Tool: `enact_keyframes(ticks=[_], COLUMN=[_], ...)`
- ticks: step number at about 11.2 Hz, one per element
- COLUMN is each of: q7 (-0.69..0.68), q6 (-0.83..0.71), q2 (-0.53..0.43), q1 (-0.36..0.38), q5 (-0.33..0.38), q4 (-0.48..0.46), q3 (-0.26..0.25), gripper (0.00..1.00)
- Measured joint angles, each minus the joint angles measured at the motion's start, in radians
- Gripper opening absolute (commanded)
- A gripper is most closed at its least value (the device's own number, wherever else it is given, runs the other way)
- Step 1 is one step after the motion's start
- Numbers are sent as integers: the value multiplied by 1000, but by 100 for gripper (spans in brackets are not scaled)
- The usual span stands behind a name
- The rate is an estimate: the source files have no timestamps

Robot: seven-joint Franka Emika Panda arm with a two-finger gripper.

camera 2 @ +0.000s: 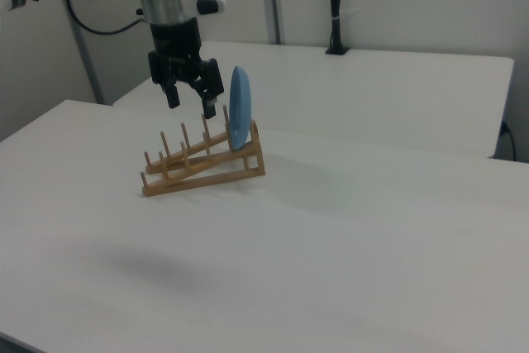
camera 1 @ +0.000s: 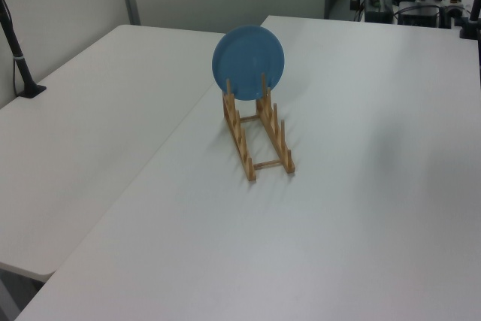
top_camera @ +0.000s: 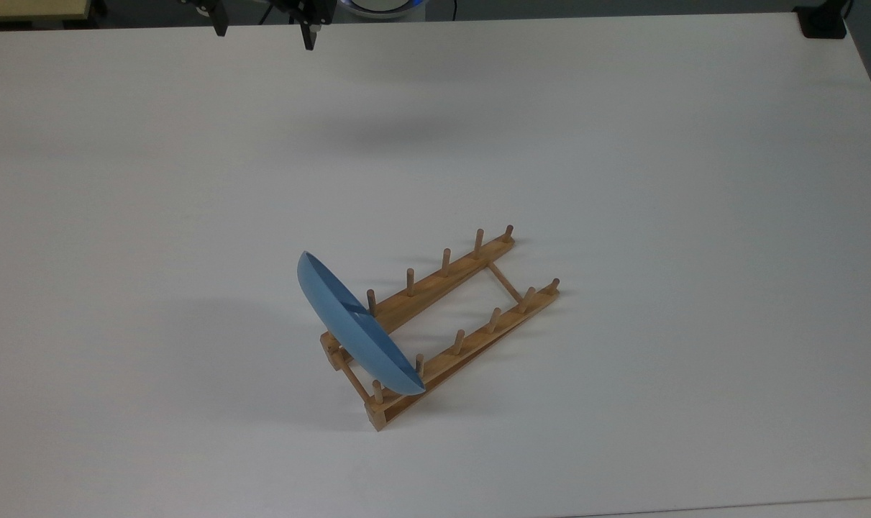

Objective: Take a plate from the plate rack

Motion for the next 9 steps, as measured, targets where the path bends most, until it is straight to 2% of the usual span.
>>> enact_keyframes(ticks=[9], q7=[0], q6=[75], q2=[45], q1=[-8], q5=[-16], q4=[0], q3=[0], gripper=[100])
